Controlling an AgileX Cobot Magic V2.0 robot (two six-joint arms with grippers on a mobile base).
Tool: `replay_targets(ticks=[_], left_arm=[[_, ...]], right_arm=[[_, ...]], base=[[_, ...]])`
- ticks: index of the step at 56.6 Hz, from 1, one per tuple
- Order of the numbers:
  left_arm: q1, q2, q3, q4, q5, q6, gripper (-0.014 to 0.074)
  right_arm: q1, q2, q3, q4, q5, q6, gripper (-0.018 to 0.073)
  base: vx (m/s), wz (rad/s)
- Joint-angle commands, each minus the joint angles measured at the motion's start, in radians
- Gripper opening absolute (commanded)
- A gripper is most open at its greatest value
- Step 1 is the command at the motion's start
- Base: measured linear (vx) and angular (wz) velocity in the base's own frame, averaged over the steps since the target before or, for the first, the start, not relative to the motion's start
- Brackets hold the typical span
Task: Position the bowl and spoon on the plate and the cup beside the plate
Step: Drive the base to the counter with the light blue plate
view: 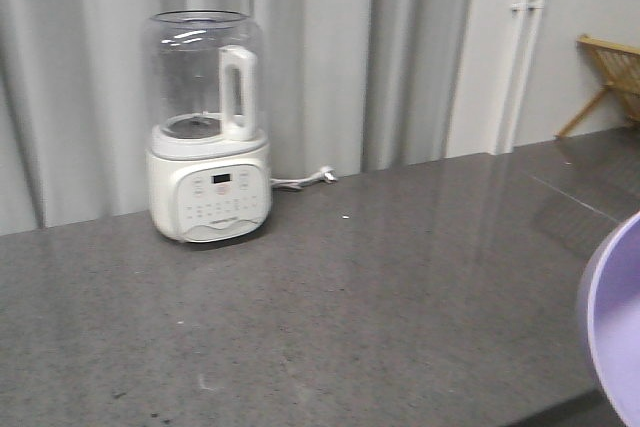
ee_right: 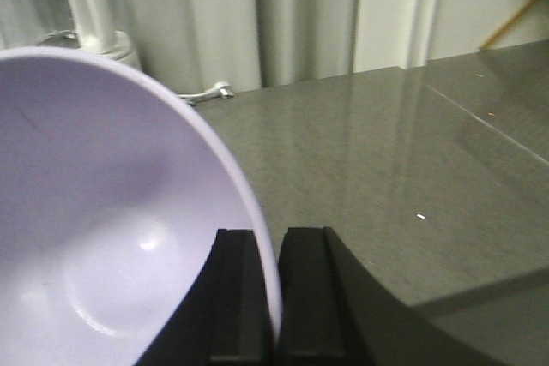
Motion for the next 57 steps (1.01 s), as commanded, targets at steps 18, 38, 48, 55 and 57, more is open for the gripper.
replay_targets(ticks=[18, 38, 48, 55, 57], left_arm=[[-0.008, 0.005, -0.024, -0.010, -0.082, -0.002, 0.0000], [-0.008, 0.005, -0.024, -0.010, -0.082, -0.002, 0.0000], [-0.008, 0.005, -0.024, -0.010, -0.082, -0.002, 0.0000], [-0.008, 0.005, -0.024, -0.010, -0.082, -0.002, 0.0000], [-0.008, 0.005, -0.024, -0.010, -0.082, -0.002, 0.0000]], right_arm=[[-0.004, 0.008, -0.027, 0.002, -0.085, -0.009, -0.0008], [-0.004, 0.008, -0.027, 0.002, -0.085, -0.009, -0.0008], [-0.004, 0.008, -0.027, 0.002, -0.084, -0.009, -0.0008], [-0.004, 0.008, -0.027, 0.002, -0.082, -0.009, -0.0008], [-0.004, 0.008, -0.027, 0.002, -0.081, -0.009, -0.0008]], base=[[-0.16, -0.72], [-0.13, -0.62], [-0.06, -0.57], [0.00, -0.53], [0.04, -0.54]])
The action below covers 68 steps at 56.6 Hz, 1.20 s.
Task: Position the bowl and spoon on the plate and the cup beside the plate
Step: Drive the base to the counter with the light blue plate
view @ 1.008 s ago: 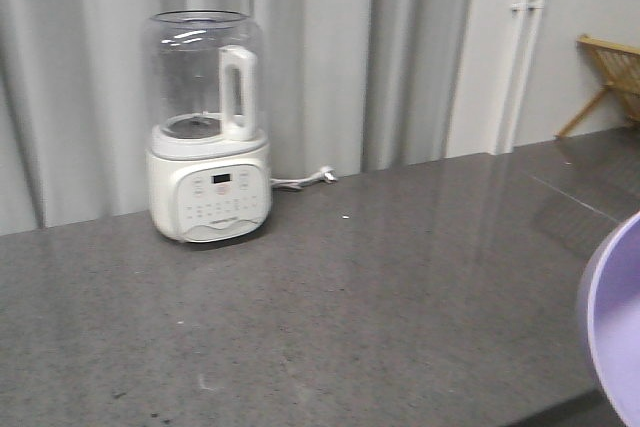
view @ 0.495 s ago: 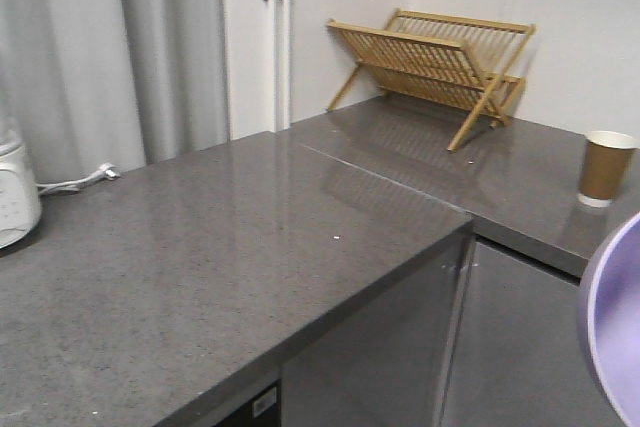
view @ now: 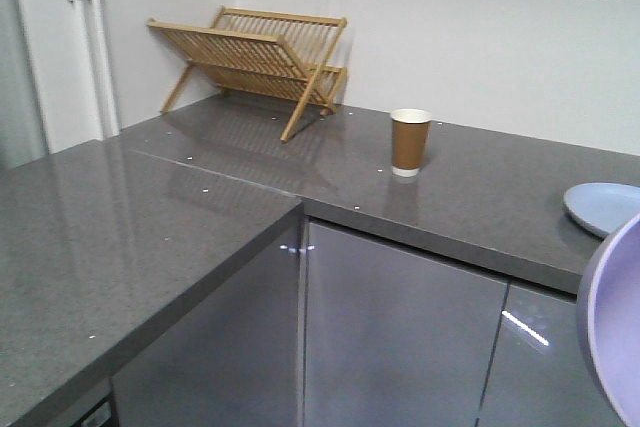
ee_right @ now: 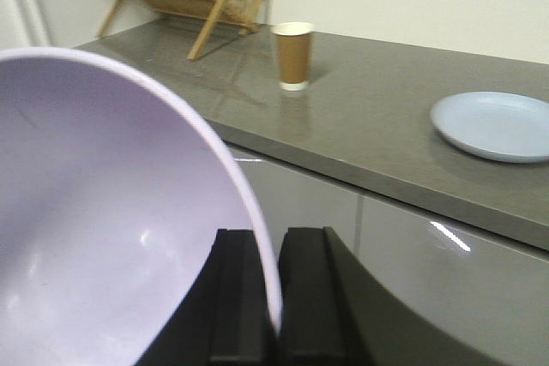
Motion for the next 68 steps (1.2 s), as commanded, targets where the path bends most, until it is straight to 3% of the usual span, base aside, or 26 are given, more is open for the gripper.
replay_targets(ticks=[1, 35, 68], left_arm=[[-0.008, 0.005, -0.024, -0.010, -0.082, -0.002, 0.0000], [-0.008, 0.005, -0.024, -0.010, -0.082, -0.002, 0.0000], [-0.008, 0.005, -0.024, -0.010, -0.082, -0.002, 0.0000]], right_arm=[[-0.004, 0.008, -0.027, 0.002, -0.080, -0.009, -0.0008], [-0.004, 0.008, -0.027, 0.002, -0.076, -0.009, -0.0008], [-0.004, 0.008, -0.027, 0.002, -0.077, -0.009, -0.0008]], base=[[0.04, -0.54], [0.18, -0.47], [0.36, 0.04]])
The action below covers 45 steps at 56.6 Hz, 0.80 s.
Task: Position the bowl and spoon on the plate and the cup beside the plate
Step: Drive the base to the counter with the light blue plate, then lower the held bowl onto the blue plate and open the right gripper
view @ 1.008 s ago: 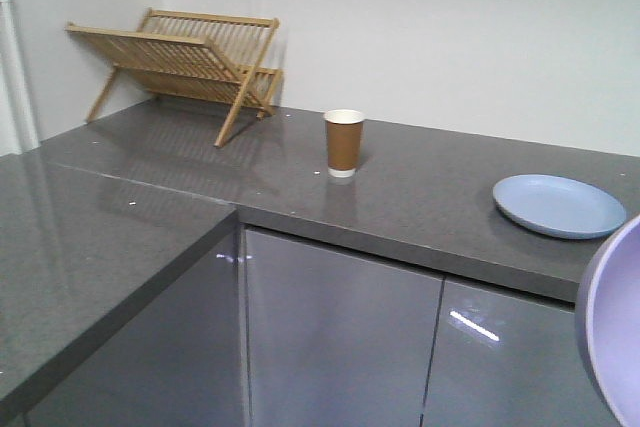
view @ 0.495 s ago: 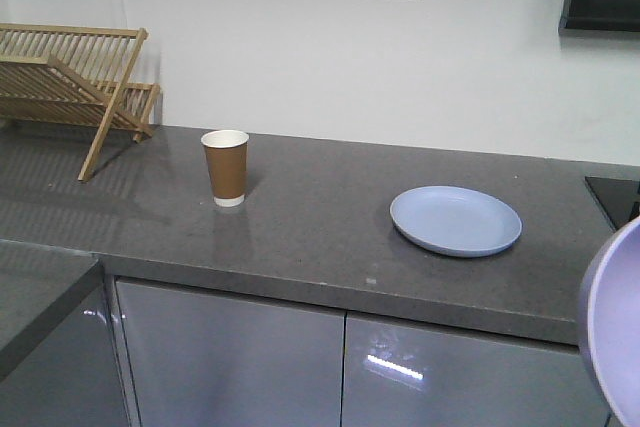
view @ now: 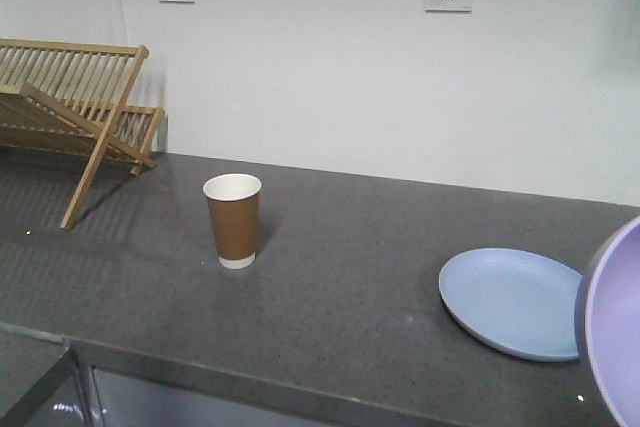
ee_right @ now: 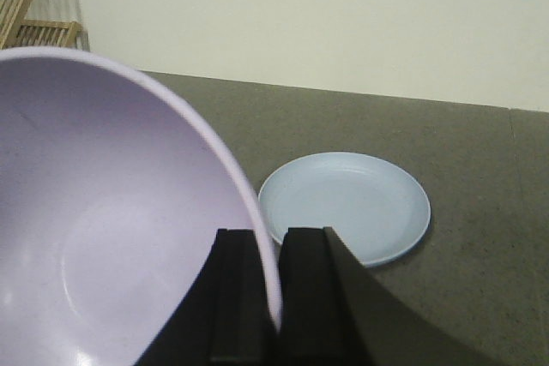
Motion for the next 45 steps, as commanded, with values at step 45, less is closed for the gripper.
replay_targets(ticks=[45], left_arm=[[-0.008, 0.005, -0.024, -0.009, -0.082, -0.002, 0.0000]], right_arm=[[-0.004, 0.008, -0.027, 0.002, -0.090, -0.010, -0.0008]], base=[[0.33, -0.25]])
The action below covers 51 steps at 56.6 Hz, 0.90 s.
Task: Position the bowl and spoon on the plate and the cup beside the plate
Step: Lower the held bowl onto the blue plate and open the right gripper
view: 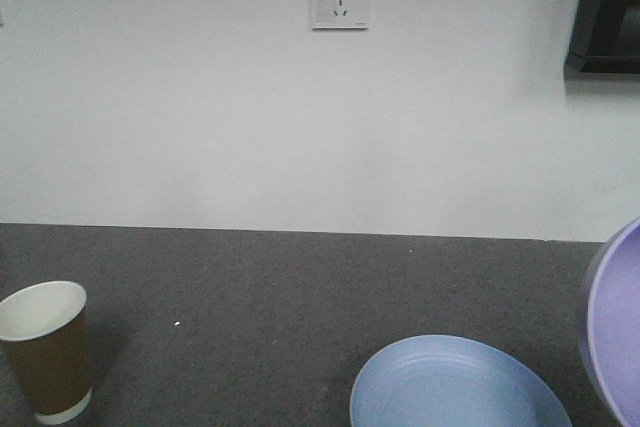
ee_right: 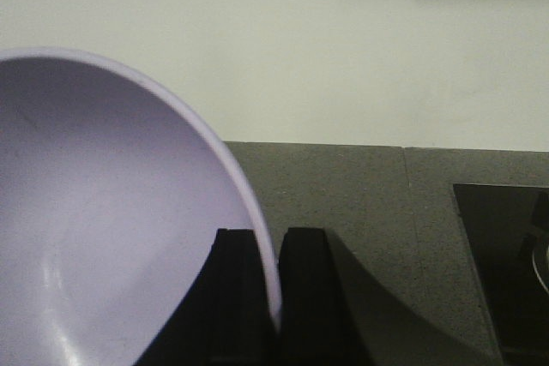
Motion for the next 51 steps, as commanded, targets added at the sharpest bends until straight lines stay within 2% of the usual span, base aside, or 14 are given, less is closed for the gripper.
replay_targets(ticks=[1, 19, 51], left_arm=[[-0.008, 0.005, -0.024, -0.009, -0.082, -0.002, 0.0000], [-0.008, 0.005, -0.024, -0.009, -0.082, -0.002, 0.0000], [-0.008, 0.005, -0.024, -0.009, -0.082, -0.002, 0.0000]], right_arm=[[-0.004, 0.008, -0.027, 0.002, -0.090, -0.010, -0.0008], [-0.004, 0.008, -0.027, 0.002, -0.090, -0.009, -0.0008], [-0.004, 0.008, -0.027, 0.003, -0.095, -0.009, -0.0008]], base=[[0.19, -0.34], [0.10, -0.16], [0.00, -0.01]])
